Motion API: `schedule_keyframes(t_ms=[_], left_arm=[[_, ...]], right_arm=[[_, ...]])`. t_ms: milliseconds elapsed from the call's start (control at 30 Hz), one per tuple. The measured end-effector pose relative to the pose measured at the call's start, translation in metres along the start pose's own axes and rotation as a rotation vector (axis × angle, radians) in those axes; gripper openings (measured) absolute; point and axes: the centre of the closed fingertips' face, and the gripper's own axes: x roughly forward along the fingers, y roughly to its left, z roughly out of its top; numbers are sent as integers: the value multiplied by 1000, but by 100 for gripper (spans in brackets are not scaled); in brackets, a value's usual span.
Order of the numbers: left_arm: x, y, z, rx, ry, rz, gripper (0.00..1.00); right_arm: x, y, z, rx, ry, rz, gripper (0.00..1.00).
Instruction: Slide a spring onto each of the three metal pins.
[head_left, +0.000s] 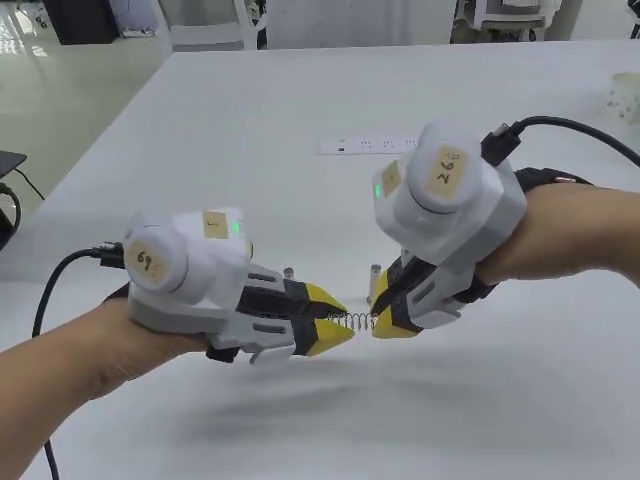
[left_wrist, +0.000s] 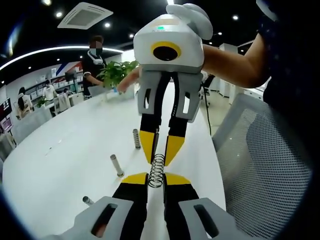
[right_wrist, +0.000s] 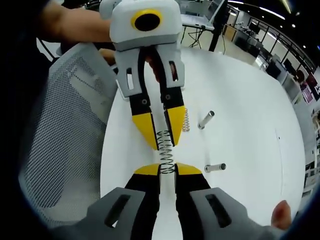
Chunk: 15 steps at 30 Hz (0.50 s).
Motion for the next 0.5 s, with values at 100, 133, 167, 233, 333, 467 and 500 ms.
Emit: schedule_keyframes(t_ms=[100, 133, 167, 233, 333, 467, 500], left_arm=[[1, 0, 0, 0, -2, -2, 3], [1, 0, 0, 1, -3, -3, 3], [1, 0, 0, 0, -5, -4, 3], [1, -1, 0, -4, -6, -8, 3], [1, -2, 1, -7, -10, -12, 2], [1, -3, 3, -8, -16, -16, 2], [1, -4, 4, -7, -19, -17, 2]], right_arm=[[-1, 0, -1, -1, 0, -2, 8], [-1, 0, -1, 0, 1, -2, 8], [-1, 0, -1, 4, 2, -2, 8], [-1, 0, -2, 10, 3, -3, 8], [-1, 0, -3, 19, 6, -3, 9], [0, 0, -3, 25, 2, -1, 11], [0, 1, -3, 28, 1, 1, 11]])
